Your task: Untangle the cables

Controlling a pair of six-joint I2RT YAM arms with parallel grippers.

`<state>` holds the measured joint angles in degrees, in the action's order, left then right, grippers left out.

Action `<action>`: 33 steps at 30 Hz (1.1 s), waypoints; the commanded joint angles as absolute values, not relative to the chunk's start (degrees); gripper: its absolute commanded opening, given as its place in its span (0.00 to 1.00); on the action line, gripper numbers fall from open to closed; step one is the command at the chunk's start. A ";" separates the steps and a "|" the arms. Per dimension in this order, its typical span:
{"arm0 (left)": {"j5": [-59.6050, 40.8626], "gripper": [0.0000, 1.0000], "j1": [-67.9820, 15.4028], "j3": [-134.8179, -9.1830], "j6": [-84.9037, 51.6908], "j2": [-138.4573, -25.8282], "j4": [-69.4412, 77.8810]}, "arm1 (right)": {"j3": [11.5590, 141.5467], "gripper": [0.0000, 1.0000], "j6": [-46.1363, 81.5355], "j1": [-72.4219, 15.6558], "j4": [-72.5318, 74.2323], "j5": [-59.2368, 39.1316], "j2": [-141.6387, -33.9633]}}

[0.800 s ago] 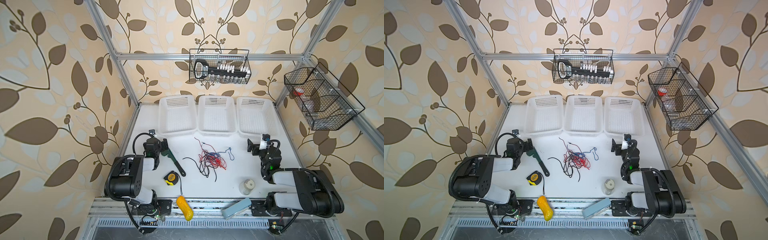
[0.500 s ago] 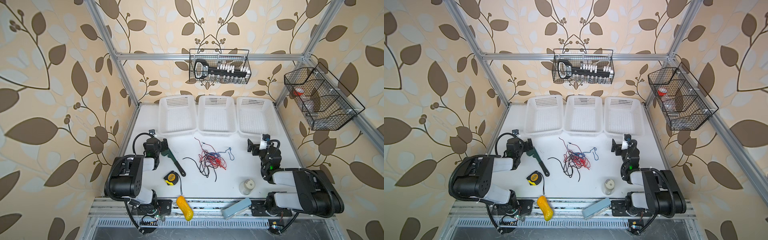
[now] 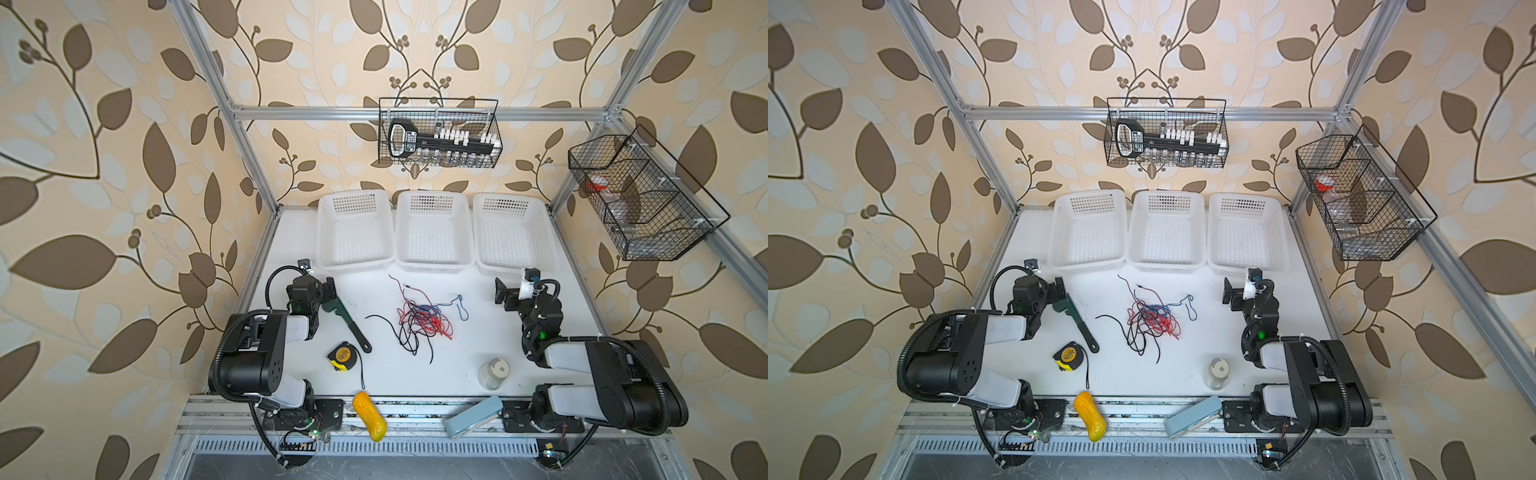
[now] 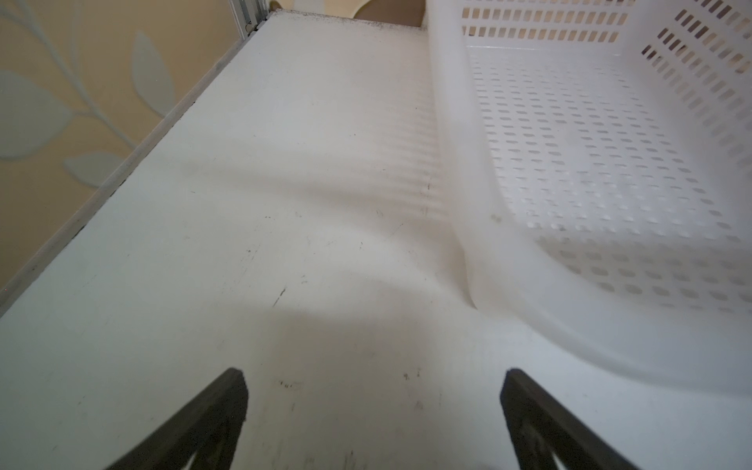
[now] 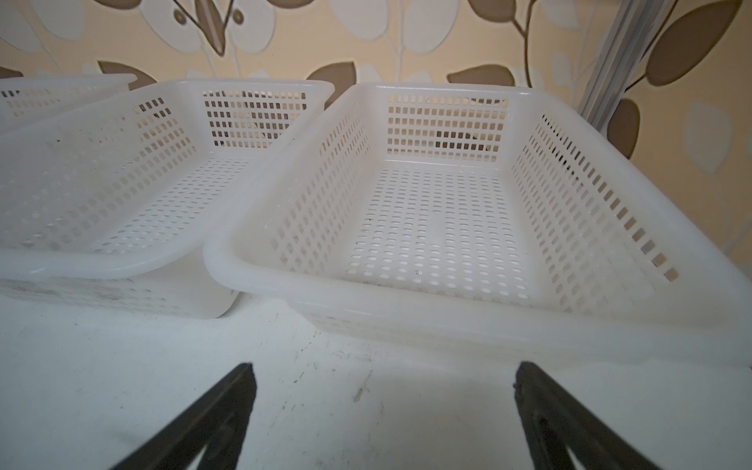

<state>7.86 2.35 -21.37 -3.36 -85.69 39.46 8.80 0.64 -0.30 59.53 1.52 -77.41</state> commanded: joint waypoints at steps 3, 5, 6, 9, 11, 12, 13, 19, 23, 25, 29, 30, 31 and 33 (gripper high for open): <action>7.28 0.99 2.55 -23.03 -3.34 -85.70 40.35 | 9.93 1.00 0.68 -0.18 60.13 2.11 -77.77; 7.22 0.99 2.48 -23.05 -3.34 -85.70 40.35 | 9.94 1.00 0.62 -0.18 60.17 2.12 -77.78; 7.29 0.99 2.54 -23.03 -3.34 -85.72 40.34 | 9.97 1.00 0.65 -0.18 60.18 2.11 -77.75; 7.21 0.99 2.55 -23.07 -3.33 -85.76 40.42 | 9.97 1.00 0.63 -0.12 60.17 2.11 -77.77; 7.22 0.99 2.54 -23.08 -3.34 -85.74 40.35 | 10.01 1.00 0.85 -0.16 60.14 2.56 -77.76; 7.29 0.99 2.55 -23.13 -3.34 -85.78 40.36 | 10.07 1.00 0.92 -0.18 60.19 2.76 -77.86; 7.29 0.99 2.55 -23.07 -3.34 -85.72 40.39 | 10.08 1.00 0.93 -0.17 60.13 2.81 -77.78; 5.80 0.99 2.54 -24.11 -2.56 -84.66 37.99 | 9.19 1.00 3.20 -0.18 60.22 8.43 -75.67; 7.29 0.99 2.49 -28.03 -3.08 -79.23 28.10 | 8.15 1.00 4.40 -0.26 53.94 14.03 -66.51; 9.12 0.99 2.43 -27.86 -3.74 -76.21 26.20 | 9.69 1.00 5.74 -0.26 45.61 16.98 -59.77; 12.31 0.99 2.30 -26.37 -6.76 -69.46 26.92 | 17.25 1.00 18.50 -0.26 23.84 25.82 -49.89; 12.84 0.99 2.00 -26.87 -7.62 -67.62 25.93 | 21.07 1.00 20.80 -0.35 18.39 25.70 -48.55; 13.75 0.99 1.63 -27.94 -8.48 -65.94 23.88 | 23.32 1.00 21.45 -0.50 15.23 24.88 -47.80; 15.09 0.99 0.98 -30.66 -10.19 -63.55 18.40 | 26.47 1.00 21.07 -1.69 11.74 22.39 -47.13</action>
<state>11.64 1.85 -26.98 -6.63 -66.67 23.75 22.15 16.10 -0.58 25.74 21.02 -48.49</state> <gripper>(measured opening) 0.990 0.998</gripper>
